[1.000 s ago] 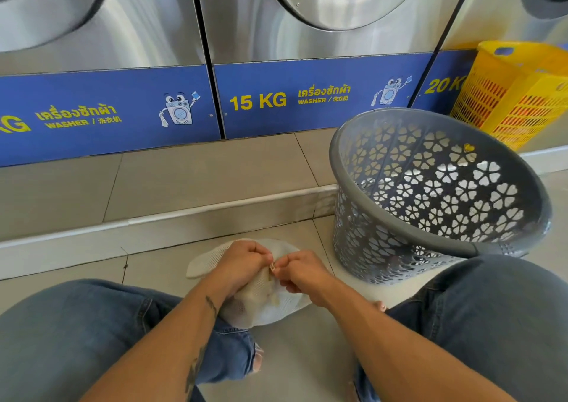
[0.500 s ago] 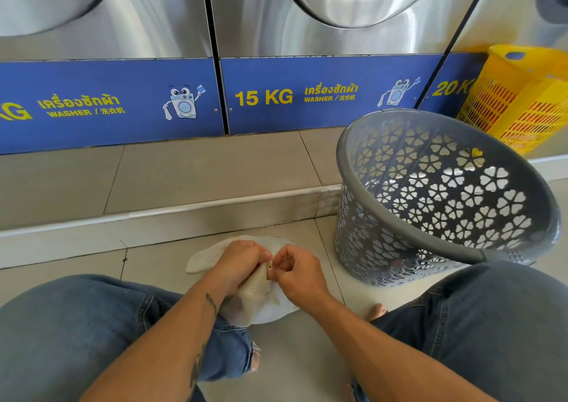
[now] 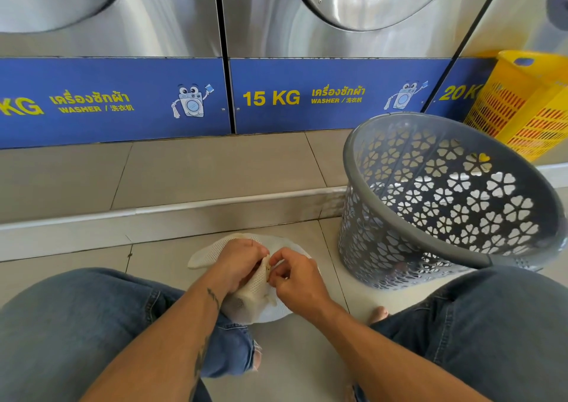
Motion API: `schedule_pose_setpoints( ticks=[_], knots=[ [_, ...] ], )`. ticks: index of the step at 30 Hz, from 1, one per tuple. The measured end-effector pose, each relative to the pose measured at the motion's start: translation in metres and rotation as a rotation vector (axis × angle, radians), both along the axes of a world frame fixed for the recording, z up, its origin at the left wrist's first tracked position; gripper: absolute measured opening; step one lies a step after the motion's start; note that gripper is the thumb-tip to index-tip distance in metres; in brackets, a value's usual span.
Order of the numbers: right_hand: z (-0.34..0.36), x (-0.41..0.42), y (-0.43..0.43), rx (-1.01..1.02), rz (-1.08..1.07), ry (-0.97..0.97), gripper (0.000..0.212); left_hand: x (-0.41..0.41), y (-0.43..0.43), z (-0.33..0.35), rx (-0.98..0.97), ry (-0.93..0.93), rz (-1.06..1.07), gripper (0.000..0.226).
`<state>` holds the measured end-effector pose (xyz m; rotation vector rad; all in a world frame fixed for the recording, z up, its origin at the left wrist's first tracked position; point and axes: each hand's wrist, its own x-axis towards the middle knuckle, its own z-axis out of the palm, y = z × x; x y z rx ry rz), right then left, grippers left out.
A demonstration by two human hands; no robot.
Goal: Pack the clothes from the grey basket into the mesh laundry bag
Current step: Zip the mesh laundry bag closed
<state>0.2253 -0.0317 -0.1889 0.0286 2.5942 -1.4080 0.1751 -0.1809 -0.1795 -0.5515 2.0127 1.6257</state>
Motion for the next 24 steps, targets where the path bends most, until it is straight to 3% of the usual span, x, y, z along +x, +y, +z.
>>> schedule_pose_setpoints(
  ticks=[12, 17, 24],
  knots=[
    [-0.004, 0.000, 0.009, 0.088, 0.167, -0.022, 0.039, 0.002, -0.001, -0.004, -0.086, 0.063, 0.018, 0.011],
    [-0.011, 0.013, 0.003, 0.265, 0.399, -0.055, 0.038, -0.004, 0.001, -0.002, -0.043, 0.087, 0.126, 0.009],
    [-0.021, 0.008, 0.001, 0.009, 0.106, -0.139, 0.031, -0.005, -0.005, -0.005, -0.045, 0.100, 0.116, 0.013]
  ],
)
